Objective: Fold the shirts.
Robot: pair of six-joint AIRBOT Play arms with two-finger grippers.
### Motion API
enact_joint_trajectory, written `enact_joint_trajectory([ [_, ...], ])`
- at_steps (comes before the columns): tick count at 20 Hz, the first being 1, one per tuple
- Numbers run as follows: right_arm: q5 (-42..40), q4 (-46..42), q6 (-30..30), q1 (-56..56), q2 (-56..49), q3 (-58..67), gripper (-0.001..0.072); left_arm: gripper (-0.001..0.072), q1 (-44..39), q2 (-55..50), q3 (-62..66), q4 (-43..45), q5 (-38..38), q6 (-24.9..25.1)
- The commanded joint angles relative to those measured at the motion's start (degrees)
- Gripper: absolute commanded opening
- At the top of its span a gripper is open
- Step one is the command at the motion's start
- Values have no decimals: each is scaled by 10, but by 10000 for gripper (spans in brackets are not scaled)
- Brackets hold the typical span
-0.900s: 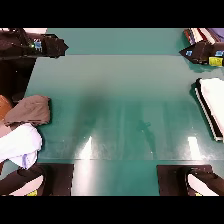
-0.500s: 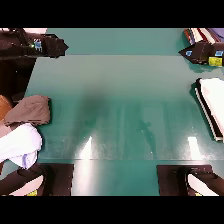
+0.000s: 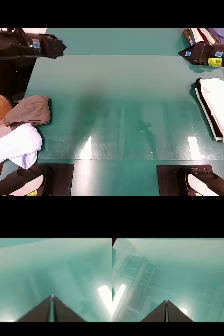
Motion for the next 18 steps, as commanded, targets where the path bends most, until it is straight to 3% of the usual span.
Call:
enact_joint_trajectory([
  [1, 2, 0, 0, 0, 0, 1, 16, 661, 48, 1, -22, 136, -108, -13],
  [5, 1, 0, 0, 0, 0, 1, 16, 674, 137, 1, -153, 213, -121, -24],
  [10, 0, 0, 0, 0, 0, 1, 16, 673, 194, -2, -343, 213, -34, -25],
  [14, -1, 0, 0, 0, 0, 1, 15, 672, 196, -2, -404, 213, 12, -31],
  [15, -1, 0, 0, 0, 0, 1, 16, 594, 196, -2, -404, 213, 11, -40],
  [17, -1, 0, 0, 0, 0, 1, 16, 271, 196, -2, -404, 213, 9, -43],
  [18, -1, 0, 0, 0, 0, 1, 16, 249, 196, -2, -404, 213, 10, -43],
])
